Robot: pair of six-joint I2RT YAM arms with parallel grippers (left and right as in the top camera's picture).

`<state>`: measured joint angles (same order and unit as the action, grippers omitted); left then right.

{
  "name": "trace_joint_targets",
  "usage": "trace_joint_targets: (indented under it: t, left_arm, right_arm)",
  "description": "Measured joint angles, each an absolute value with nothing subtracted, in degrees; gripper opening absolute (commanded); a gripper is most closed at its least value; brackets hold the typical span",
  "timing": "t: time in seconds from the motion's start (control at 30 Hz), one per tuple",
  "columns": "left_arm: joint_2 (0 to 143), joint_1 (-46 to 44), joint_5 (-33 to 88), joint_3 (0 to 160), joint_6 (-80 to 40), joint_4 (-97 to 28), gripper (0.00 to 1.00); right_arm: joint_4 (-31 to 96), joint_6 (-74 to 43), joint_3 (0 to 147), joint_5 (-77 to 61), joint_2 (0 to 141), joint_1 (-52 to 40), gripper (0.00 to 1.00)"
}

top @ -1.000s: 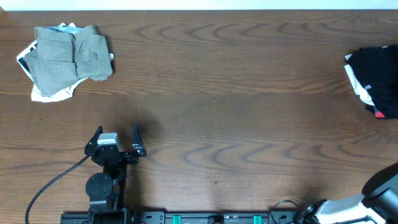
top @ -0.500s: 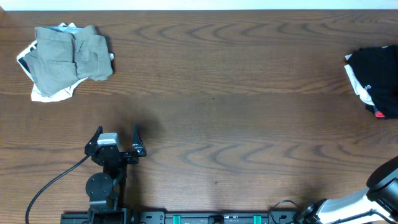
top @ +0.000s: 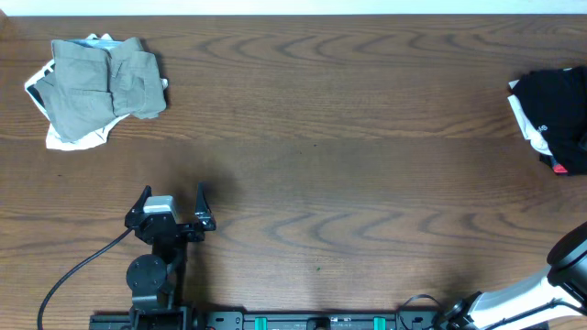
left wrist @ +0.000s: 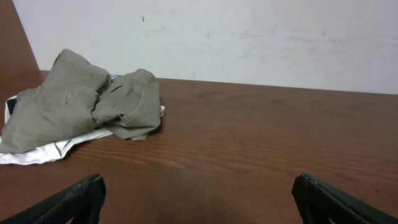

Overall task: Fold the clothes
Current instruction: 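Reach the right gripper to the black clothing pile and grasp it, then drag the black garment with the right gripper toward the table center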

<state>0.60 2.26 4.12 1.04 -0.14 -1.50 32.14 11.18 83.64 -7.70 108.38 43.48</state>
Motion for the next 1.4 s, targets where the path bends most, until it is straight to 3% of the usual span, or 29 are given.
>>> trace_joint_targets:
  t: [0.33, 0.5, 0.9, 1.4]
  left_arm:
    - [0.6, 2.26, 4.12, 1.04, -0.14, -1.5, 0.98]
    - [0.6, 2.26, 4.12, 1.04, -0.14, -1.5, 0.98]
    - [0.6, 2.26, 4.12, 1.04, -0.14, -1.5, 0.98]
    - [0.6, 2.26, 4.12, 1.04, -0.14, -1.5, 0.98]
  right_arm:
    - [32.29, 10.83, 84.31, -8.16, 108.27, 43.48, 0.01]
    - [32.29, 6.94, 84.86, -10.94, 105.34, 43.48, 0.01]
    - [30.13, -3.4, 85.78, -35.75, 96.27, 39.94, 0.01]
    - [31.55, -11.51, 85.78, -48.21, 95.92, 14.92, 0.01]
